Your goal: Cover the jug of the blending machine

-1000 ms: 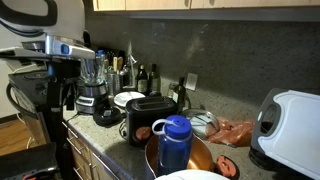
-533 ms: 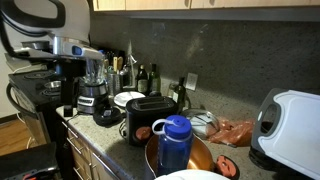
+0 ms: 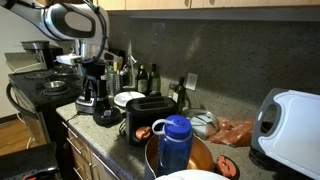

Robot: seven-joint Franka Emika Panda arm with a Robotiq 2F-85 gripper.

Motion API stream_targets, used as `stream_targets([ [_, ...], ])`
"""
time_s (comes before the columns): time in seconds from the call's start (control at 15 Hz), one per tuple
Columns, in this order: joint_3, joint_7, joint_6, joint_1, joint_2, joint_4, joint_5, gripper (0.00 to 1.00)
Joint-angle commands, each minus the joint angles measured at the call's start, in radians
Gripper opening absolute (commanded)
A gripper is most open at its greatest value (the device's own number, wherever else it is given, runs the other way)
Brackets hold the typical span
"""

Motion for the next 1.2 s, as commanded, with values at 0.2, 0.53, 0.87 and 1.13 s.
stream_targets([
  [0.2,0.003,-0.260,0.067,0.092,0.188,0.125,0.007,1.00],
  [0.53,0.029,-0.375,0.151,0.135,0.264,0.134,0.009,1.00],
  [0.87,0.049,-0.421,0.243,0.152,0.312,0.129,0.010,1.00],
  [1.13,0.075,-0.425,0.324,0.169,0.344,0.127,0.015,1.00],
])
